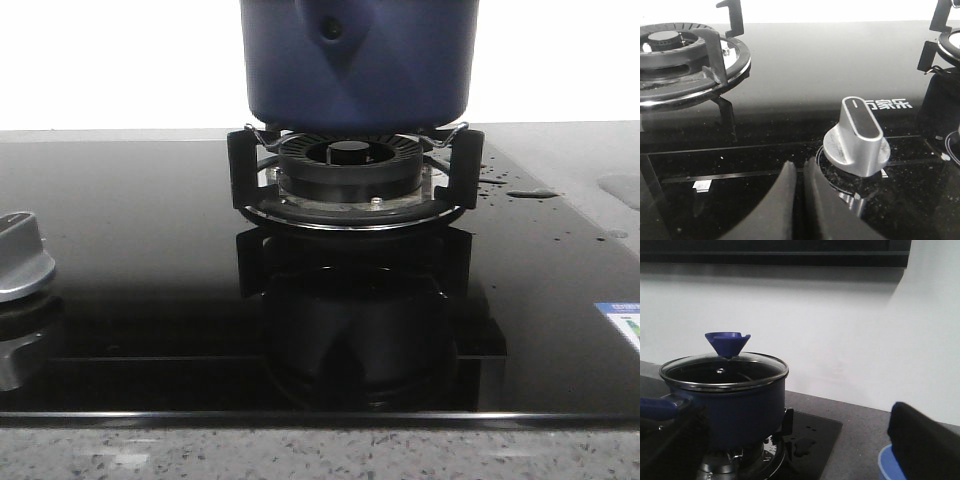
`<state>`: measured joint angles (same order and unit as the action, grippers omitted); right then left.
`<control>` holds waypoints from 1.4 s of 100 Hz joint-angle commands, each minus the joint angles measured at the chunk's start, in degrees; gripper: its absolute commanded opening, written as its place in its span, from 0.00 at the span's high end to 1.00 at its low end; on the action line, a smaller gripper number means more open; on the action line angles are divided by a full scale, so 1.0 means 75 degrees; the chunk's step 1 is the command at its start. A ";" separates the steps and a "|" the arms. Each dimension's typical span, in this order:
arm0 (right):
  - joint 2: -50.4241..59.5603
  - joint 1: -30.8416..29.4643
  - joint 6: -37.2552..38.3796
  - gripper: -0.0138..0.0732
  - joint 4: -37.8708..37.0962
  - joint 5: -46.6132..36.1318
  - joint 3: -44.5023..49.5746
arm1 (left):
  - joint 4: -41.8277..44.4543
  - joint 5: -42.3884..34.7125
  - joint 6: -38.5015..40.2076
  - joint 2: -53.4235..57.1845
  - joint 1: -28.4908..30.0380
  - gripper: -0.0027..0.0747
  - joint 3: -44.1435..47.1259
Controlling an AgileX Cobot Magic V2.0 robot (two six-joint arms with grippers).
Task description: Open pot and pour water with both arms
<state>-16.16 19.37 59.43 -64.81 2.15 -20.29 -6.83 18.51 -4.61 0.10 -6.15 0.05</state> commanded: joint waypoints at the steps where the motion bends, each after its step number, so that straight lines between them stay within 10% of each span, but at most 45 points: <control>1: -0.0062 0.0024 -0.0037 0.92 -0.0066 0.0042 -0.0074 | -0.0104 -0.0374 0.0061 0.0237 0.0034 0.99 0.0354; 19: 0.0340 -0.0104 0.0066 0.92 -0.1523 0.1338 0.0801 | -0.0104 -0.0374 0.0061 0.0237 0.0034 0.99 0.0354; 34: 0.1037 -0.0703 0.3764 0.92 -0.4230 0.1172 0.1855 | -0.0104 -0.0374 0.0061 0.0237 0.0034 0.99 0.0354; 69: 0.1596 -0.1345 0.4242 0.92 -0.3921 0.0413 0.2665 | -0.0104 -0.0374 0.0061 0.0237 0.0034 0.99 0.0354; 97: 0.1596 -0.1345 -0.3521 0.92 0.3701 0.0532 0.2654 | -0.0104 -0.0374 0.0061 0.0237 0.0034 0.99 0.0354; 127: 0.1596 -0.1375 -0.4002 0.92 0.3916 0.0641 0.2682 | -0.0104 -0.0374 0.0061 0.0237 0.0034 0.99 0.0354; 140: 0.1608 -0.1561 -0.6258 0.92 0.5963 0.0733 0.2818 | -0.0104 -0.0374 0.0061 0.0237 0.0034 0.99 0.0354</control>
<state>-3.51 9.08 22.53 -28.13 10.66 0.93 -6.87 18.51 -4.61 0.10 -6.15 0.05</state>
